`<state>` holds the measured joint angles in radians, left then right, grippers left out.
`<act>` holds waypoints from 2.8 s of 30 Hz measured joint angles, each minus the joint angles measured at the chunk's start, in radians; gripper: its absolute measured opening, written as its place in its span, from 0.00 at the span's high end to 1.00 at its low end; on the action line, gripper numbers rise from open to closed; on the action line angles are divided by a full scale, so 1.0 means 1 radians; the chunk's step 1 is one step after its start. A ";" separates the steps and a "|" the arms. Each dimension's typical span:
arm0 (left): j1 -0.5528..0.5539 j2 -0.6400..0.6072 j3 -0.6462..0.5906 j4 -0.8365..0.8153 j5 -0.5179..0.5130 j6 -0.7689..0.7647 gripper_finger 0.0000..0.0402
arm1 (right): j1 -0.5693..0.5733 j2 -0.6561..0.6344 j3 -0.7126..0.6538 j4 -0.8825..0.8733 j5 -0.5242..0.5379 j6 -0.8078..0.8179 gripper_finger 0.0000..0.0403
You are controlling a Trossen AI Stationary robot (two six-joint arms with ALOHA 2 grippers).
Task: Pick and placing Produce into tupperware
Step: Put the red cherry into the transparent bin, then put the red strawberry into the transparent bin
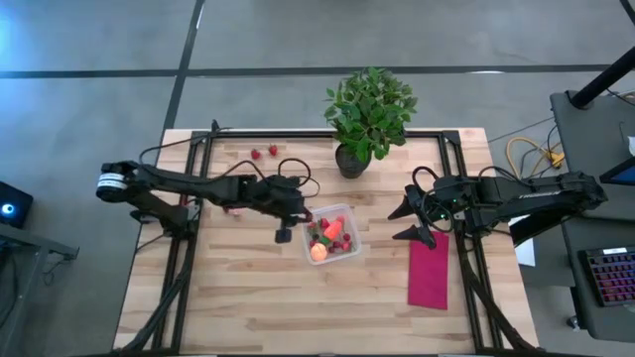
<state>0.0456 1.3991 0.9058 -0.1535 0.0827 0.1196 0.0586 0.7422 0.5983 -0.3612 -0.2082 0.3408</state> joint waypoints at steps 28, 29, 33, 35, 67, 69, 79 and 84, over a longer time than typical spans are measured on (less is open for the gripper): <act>0.376 0.094 0.103 -0.517 0.050 0.011 0.49 | 0.000 0.000 0.000 -0.001 0.000 0.000 0.23; 0.392 0.105 0.103 -0.516 0.048 0.013 0.49 | 0.000 0.000 0.000 -0.001 0.000 0.000 0.23; 0.434 0.143 0.110 -0.502 0.032 0.070 0.49 | 0.000 0.000 0.000 -0.001 0.000 0.000 0.23; 0.444 0.167 0.112 -0.501 0.028 0.097 0.49 | 0.000 0.000 0.000 -0.001 0.000 0.000 0.23; 0.477 0.120 0.164 -0.553 -0.280 -0.010 0.49 | 0.000 0.000 0.000 -0.001 0.000 0.000 0.23; 0.514 0.103 0.181 -0.561 -0.312 -0.016 0.49 | 0.000 0.000 0.000 -0.001 0.000 0.000 0.23; 0.724 0.241 0.341 -0.588 -0.189 -0.453 0.49 | 0.000 0.000 0.000 -0.001 0.000 0.000 0.24; 0.718 0.349 0.397 -0.590 -0.186 -0.453 0.49 | 0.000 0.000 0.000 -0.001 0.000 0.000 0.23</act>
<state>0.7637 1.7481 1.3032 -0.7432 -0.1031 -0.3332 0.0582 0.7422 0.5987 -0.3618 -0.2083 0.3408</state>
